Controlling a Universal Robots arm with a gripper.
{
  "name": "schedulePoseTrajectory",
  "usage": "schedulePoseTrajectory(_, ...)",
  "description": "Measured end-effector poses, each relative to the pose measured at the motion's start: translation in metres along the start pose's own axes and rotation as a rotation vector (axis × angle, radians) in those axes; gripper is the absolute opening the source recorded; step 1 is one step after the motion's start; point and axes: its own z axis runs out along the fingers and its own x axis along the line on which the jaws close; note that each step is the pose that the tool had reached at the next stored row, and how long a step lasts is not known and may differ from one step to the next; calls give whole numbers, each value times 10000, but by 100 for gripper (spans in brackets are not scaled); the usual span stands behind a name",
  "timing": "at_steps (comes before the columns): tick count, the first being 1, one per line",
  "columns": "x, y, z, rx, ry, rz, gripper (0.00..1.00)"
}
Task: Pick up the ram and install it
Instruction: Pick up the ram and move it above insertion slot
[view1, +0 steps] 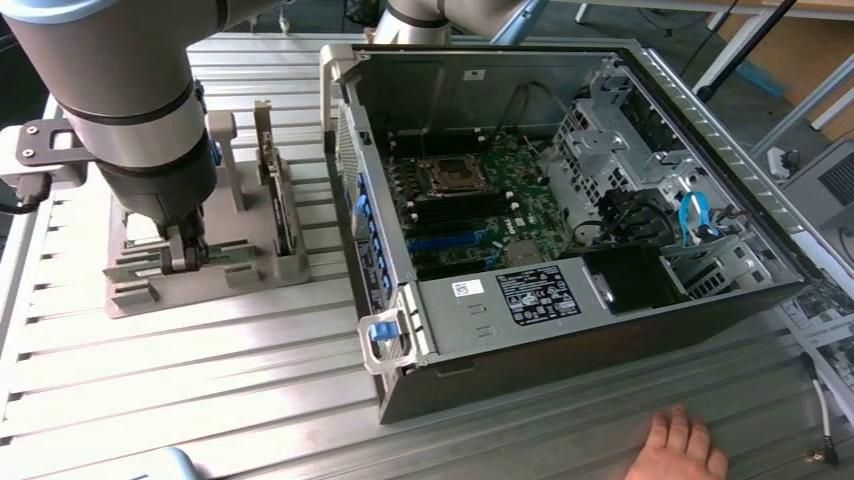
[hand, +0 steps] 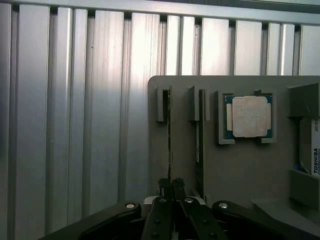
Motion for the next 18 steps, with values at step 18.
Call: schedulePoseTrajectory(18,-20,8,-319,1,0,0,12)
